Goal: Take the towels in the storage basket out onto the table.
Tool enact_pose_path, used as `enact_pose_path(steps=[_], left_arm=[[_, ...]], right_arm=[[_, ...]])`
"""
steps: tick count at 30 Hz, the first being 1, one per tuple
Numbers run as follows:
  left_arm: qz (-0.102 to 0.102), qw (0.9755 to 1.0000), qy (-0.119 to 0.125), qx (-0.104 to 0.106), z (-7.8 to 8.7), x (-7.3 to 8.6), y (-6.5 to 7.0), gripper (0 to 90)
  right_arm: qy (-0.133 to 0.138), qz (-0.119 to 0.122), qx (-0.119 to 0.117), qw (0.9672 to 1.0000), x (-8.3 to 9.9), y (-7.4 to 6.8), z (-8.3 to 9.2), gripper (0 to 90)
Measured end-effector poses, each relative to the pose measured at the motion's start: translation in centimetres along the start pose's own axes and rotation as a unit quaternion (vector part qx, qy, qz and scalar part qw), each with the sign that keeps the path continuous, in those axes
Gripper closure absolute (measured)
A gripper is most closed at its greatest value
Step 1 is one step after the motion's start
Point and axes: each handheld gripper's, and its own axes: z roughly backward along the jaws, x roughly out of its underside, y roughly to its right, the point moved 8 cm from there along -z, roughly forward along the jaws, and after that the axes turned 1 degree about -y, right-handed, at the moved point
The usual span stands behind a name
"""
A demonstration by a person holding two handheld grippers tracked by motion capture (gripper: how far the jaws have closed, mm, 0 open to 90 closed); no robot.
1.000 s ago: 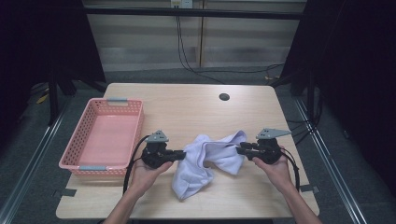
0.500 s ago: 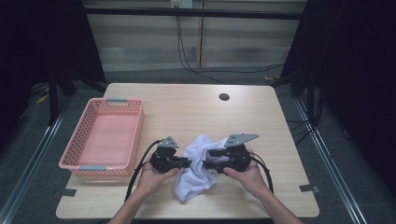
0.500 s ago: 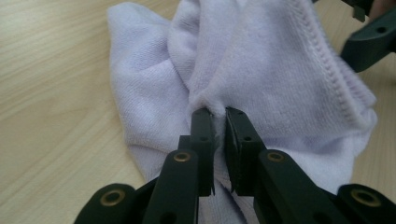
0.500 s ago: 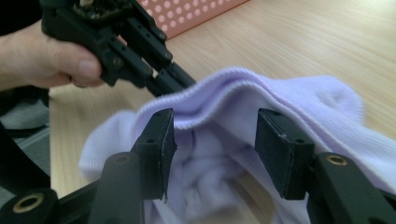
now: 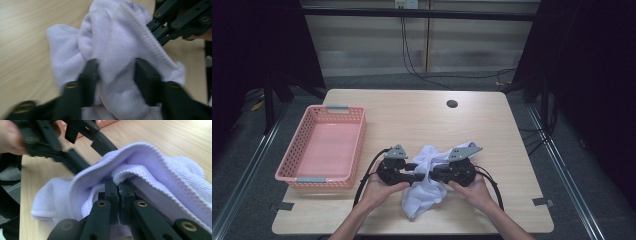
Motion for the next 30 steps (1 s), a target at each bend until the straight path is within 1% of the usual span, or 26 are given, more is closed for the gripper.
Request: enact_pose_path(steps=[1,2,3,4,5,6,7,8,9,10,11,12,13,14,15,16,17,18,19,23,25,26,27,28,29,30], left_arm=[[0.004,1.0000,0.008,0.003,-0.1,-0.2,-0.1,76.0],[0.028,0.9991,0.028,0.016,0.2,-0.7,-0.3,81.8],[0.036,0.9976,0.050,0.032,0.9,-1.4,-0.2,82.4],[0.038,0.9968,0.062,0.033,1.4,-1.8,-0.1,83.2],[0.041,0.9954,0.077,0.040,1.8,-2.3,0.0,83.9],[0.044,0.9936,0.092,0.048,2.3,-2.7,0.1,83.8],[0.047,0.9932,0.098,0.042,2.7,-2.9,0.0,83.9],[0.046,0.9937,0.096,0.033,3.2,-2.9,-0.3,84.4],[0.051,0.9931,0.104,0.018,3.7,-2.9,-0.8,85.7],[0.060,0.9923,0.108,0.009,4.3,-2.8,-1.3,86.7],[0.064,0.9921,0.107,0.008,4.8,-2.7,-1.8,87.0],[0.065,0.9919,0.109,-0.004,5.2,-2.5,-2.2,87.0],[0.070,0.9914,0.111,-0.009,5.6,-2.4,-2.6,87.0],[0.075,0.9907,0.114,-0.009,6.0,-2.4,-2.8,87.0],[0.075,0.9900,0.119,-0.013,6.3,-2.4,-3.1,87.0],[0.075,0.9900,0.119,-0.013,6.3,-2.4,-3.1,87.0],[0.078,0.9877,0.134,-0.012,7.2,-3.1,-3.2,87.0],[0.078,0.9877,0.134,-0.012,7.2,-3.1,-3.2,87.0],[0.075,0.9856,0.151,-0.017,8.4,-4.2,-3.4,87.0],[0.064,0.9817,0.177,-0.031,11.1,-6.8,-3.5,87.0],[0.059,0.9791,0.190,-0.040,12.4,-7.7,-3.5,87.0],[0.059,0.9791,0.190,-0.040,12.4,-7.7,-3.5,87.0],[0.061,0.9763,0.204,-0.041,13.5,-8.1,-3.4,87.0],[0.061,0.9751,0.208,-0.045,14.0,-8.2,-3.5,87.0],[0.065,0.9735,0.215,-0.044,14.5,-8.1,-3.5,87.0],[0.067,0.9725,0.219,-0.042,14.8,-7.9,-3.5,87.0]], right_arm=[[-0.003,-0.001,0.009,1.0000,0.0,0.1,0.1,88.2],[0.005,-0.010,0.031,0.9995,-0.2,0.9,0.7,88.6],[0.011,-0.015,0.035,0.9992,-0.4,1.2,1.1,88.7],[0.021,-0.022,0.033,0.9990,-0.7,1.4,1.7,88.7],[0.028,-0.020,0.038,0.9987,-1.0,1.7,2.3,88.8],[0.028,-0.013,0.051,0.9982,-1.4,1.9,2.9,88.8],[0.028,-0.011,0.059,0.9978,-1.6,2.1,3.4,88.8],[0.034,-0.012,0.069,0.9969,-1.7,2.6,4.1,88.8],[0.042,-0.021,0.076,0.9960,-1.7,3.2,4.8,88.8],[0.048,-0.029,0.079,0.9953,-1.7,3.8,5.6,88.8],[0.054,-0.035,0.089,0.9940,-1.5,4.4,6.5,88.8],[0.059,-0.041,0.101,0.9923,-1.4,5.0,7.4,88.8],[0.064,-0.046,0.107,0.9912,-1.3,5.6,8.2,88.8],[0.068,-0.050,0.120,0.9892,-1.1,6.2,9.0,88.8],[0.071,-0.056,0.128,0.9876,-1.1,6.9,9.7,88.8],[0.075,-0.062,0.134,0.9861,-1.1,7.5,10.3,88.9],[0.080,-0.067,0.143,0.9841,-1.3,8.1,10.9,88.8],[0.085,-0.069,0.151,0.9825,-1.7,8.7,11.6,88.8],[0.094,-0.068,0.157,0.9807,-2.3,9.1,12.3,88.8],[0.128,-0.057,0.179,0.9738,-6.0,9.9,15.1,88.8],[0.141,-0.050,0.196,0.9692,-7.8,10.6,16.5,88.8],[0.141,-0.050,0.196,0.9692,-7.8,10.6,16.5,88.8],[0.148,-0.047,0.212,0.9649,-9.3,11.4,17.7,88.8],[0.148,-0.044,0.223,0.9625,-9.9,11.9,18.3,88.8],[0.148,-0.046,0.231,0.9605,-10.4,12.5,19.0,88.8],[0.147,-0.048,0.246,0.9570,-10.9,13.2,19.7,88.8]])
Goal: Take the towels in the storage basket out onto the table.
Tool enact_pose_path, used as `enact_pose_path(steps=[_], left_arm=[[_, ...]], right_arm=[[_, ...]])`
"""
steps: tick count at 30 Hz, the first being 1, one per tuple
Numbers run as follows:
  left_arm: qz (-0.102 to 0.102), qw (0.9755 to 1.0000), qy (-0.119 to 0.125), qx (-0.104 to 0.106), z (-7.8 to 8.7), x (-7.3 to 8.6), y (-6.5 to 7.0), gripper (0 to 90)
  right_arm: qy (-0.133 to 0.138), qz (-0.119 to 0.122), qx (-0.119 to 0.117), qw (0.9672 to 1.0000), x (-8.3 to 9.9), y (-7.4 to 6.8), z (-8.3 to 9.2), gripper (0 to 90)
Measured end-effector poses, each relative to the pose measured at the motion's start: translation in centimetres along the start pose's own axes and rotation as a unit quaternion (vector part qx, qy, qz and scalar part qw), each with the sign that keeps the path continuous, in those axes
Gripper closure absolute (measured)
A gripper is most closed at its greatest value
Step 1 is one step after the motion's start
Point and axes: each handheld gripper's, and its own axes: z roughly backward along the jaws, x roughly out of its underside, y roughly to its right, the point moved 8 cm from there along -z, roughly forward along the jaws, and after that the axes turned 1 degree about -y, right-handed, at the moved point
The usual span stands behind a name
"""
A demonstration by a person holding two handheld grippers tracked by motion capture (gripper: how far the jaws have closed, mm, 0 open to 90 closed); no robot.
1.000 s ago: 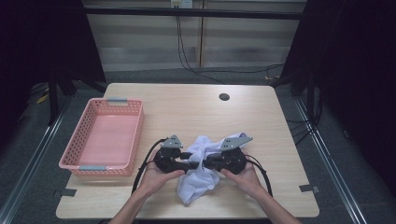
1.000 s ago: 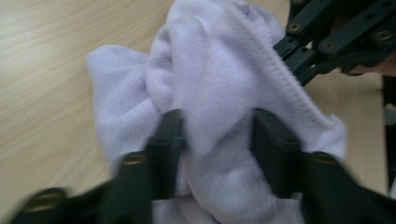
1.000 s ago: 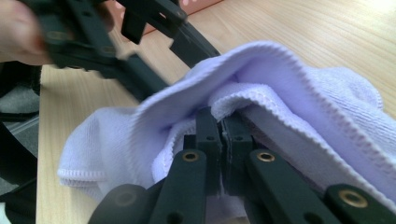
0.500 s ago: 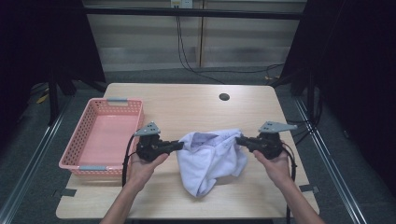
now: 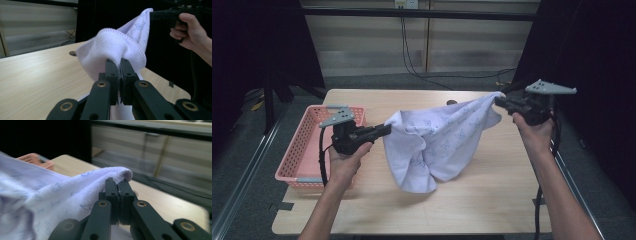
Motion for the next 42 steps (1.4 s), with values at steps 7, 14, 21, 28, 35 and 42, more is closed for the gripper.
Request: enact_pose_path(steps=[7,14,21,28,35,42], left_arm=[[0.039,0.9971,-0.044,-0.048,0.8,3.8,-3.5,86.7],[0.051,0.9927,-0.093,-0.057,-1.6,6.7,-4.0,61.3],[0.028,0.9918,-0.121,-0.028,-1.9,7.7,-2.2,57.6],[0.011,0.9766,-0.214,0.019,-4.2,13.7,-0.1,55.7],[-0.004,0.9607,-0.276,0.028,-6.6,17.4,0.6,41.8],[-0.060,0.9527,-0.298,-0.002,-7.3,18.3,0.9,78.8]], right_arm=[[-0.018,-0.010,0.096,0.9952,-1.5,6.3,0.7,88.8],[-0.085,-0.011,0.076,0.9935,3.6,7.1,-2.3,63.2],[-0.092,-0.021,0.022,0.9953,7.5,3.6,-3.1,50.5],[-0.132,-0.006,-0.063,0.9892,14.5,-3.3,-1.9,46.1],[-0.196,-0.021,-0.076,0.9774,22.0,-4.9,-0.9,34.6],[-0.222,-0.006,-0.052,0.9736,23.4,-4.0,-2.8,47.4]])
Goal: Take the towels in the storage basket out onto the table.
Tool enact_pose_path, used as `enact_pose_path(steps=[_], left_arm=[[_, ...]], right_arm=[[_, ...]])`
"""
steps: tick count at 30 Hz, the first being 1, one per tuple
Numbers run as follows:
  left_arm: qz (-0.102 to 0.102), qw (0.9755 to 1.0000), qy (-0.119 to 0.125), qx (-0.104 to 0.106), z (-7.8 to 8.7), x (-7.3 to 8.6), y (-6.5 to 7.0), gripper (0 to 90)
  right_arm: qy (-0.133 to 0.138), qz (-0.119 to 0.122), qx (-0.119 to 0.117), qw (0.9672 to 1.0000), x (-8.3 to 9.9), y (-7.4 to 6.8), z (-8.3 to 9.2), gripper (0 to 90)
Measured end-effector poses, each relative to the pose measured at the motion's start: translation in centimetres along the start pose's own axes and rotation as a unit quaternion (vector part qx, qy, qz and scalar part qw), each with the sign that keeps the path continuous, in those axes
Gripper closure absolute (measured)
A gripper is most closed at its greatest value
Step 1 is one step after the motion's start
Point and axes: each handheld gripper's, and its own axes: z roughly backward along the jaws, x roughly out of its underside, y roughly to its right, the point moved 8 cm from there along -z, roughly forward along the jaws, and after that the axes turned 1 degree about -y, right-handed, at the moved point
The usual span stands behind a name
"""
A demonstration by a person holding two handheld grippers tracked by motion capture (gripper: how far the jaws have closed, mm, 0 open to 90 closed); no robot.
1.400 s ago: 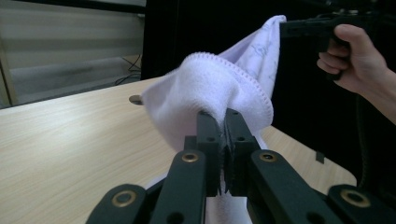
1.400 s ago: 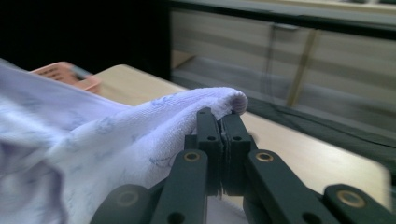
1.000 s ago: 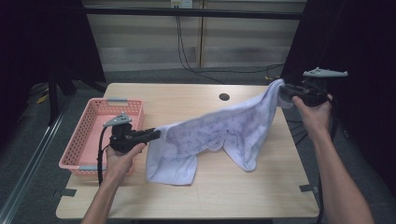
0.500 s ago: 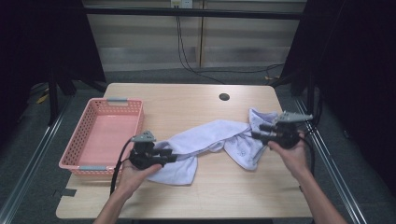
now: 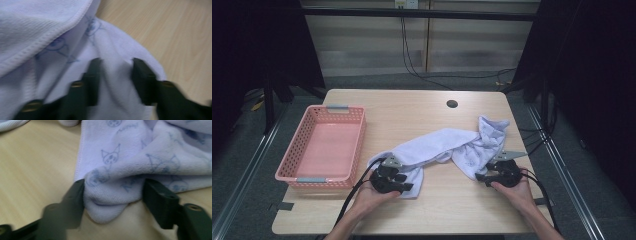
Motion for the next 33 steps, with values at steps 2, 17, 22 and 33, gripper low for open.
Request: enact_pose_path(steps=[2,17,22,33], left_arm=[[0.010,0.9990,0.001,0.045,0.0,0.2,1.0,85.8],[0.026,0.9835,0.065,0.167,1.2,-3.2,7.1,56.5],[0.008,0.9919,0.051,0.116,2.4,-1.7,5.5,62.2],[-0.024,0.9989,0.013,0.038,-0.3,0.0,3.4,46.4]], right_arm=[[0.025,-0.008,0.010,0.9996,-1.2,1.4,0.1,75.3],[0.078,-0.052,0.060,0.9938,-4.0,5.6,2.9,40.8],[0.092,-0.028,0.013,0.9953,-3.3,1.2,4.6,41.3],[0.044,0.013,-0.116,0.9922,-2.0,-7.3,1.4,44.9]])
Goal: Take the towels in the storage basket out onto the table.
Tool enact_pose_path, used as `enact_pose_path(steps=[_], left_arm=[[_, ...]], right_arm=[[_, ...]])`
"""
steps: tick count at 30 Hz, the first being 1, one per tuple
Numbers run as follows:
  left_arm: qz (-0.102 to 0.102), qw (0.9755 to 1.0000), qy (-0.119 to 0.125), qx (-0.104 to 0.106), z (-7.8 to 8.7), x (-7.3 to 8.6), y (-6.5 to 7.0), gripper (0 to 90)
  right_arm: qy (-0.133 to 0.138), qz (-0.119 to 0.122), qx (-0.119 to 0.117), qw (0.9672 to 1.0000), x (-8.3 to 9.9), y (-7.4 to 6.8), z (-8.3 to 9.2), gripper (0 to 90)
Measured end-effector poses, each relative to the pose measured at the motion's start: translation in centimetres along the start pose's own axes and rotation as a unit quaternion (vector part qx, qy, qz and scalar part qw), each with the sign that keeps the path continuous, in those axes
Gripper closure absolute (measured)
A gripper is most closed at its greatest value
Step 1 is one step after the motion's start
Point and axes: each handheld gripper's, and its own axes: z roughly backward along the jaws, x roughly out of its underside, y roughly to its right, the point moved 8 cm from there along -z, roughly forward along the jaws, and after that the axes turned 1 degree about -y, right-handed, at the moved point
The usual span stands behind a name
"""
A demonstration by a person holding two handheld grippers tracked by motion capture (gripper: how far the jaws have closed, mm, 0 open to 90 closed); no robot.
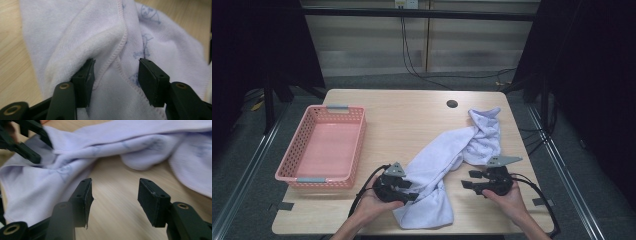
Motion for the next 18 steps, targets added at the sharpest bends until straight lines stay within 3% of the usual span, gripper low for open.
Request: enact_pose_path(steps=[1,3,5,6,7,8,9,10,11,12,13,15,18], left_arm=[[0.000,1.0000,0.000,0.000,0.0,0.0,0.0,46.3],[0.001,0.9995,-0.005,-0.030,-0.4,-0.3,-0.1,50.7],[-0.004,0.9984,-0.015,-0.054,-0.3,-0.3,-0.5,61.6],[-0.018,0.9975,-0.013,-0.067,-0.3,-0.3,-0.7,70.5],[-0.017,0.9976,-0.013,-0.066,-0.2,-0.3,-0.9,75.6],[0.003,0.9986,-0.001,-0.053,-0.1,-0.4,-1.0,82.2],[0.011,0.9994,0.005,-0.034,0.1,-0.5,-1.2,87.1],[0.023,0.9992,0.017,-0.028,0.6,-0.8,-1.4,90.0],[0.034,0.9986,0.037,-0.018,1.2,-1.2,-1.5,90.0],[0.043,0.9975,0.056,-0.011,1.9,-1.6,-1.6,90.0],[0.047,0.9962,0.073,-0.013,2.7,-2.1,-1.9,90.0],[0.067,0.9913,0.113,0.004,4.4,-3.0,-2.4,90.0],[0.080,0.9846,0.156,0.005,6.6,-3.8,-3.2,90.0]], right_arm=[[0.000,0.000,0.000,1.0000,0.0,0.0,0.0,44.9],[-0.009,0.020,-0.028,0.9994,-0.3,-2.0,-1.5,42.3],[-0.018,0.036,-0.042,0.9983,-0.1,-3.3,-2.3,41.0],[-0.018,0.038,-0.057,0.9975,-0.1,-4.0,-2.7,40.4],[-0.025,0.045,-0.062,0.9967,0.0,-4.5,-3.1,40.4],[-0.035,0.054,-0.058,0.9962,0.2,-4.9,-3.5,40.7],[-0.042,0.054,-0.067,0.9954,0.5,-5.3,-3.9,46.3],[-0.047,0.053,-0.078,0.9944,0.8,-5.6,-4.2,63.5],[-0.047,0.062,-0.082,0.9936,0.9,-5.8,-4.3,73.9],[-0.050,0.066,-0.078,0.9935,1.0,-5.7,-4.2,84.6],[-0.043,0.067,-0.079,0.9937,0.7,-5.5,-3.8,87.6],[-0.014,0.058,-0.063,0.9962,-0.6,-4.5,-2.5,88.4],[0.024,0.050,-0.032,0.9979,-2.4,-2.7,0.0,88.7]])
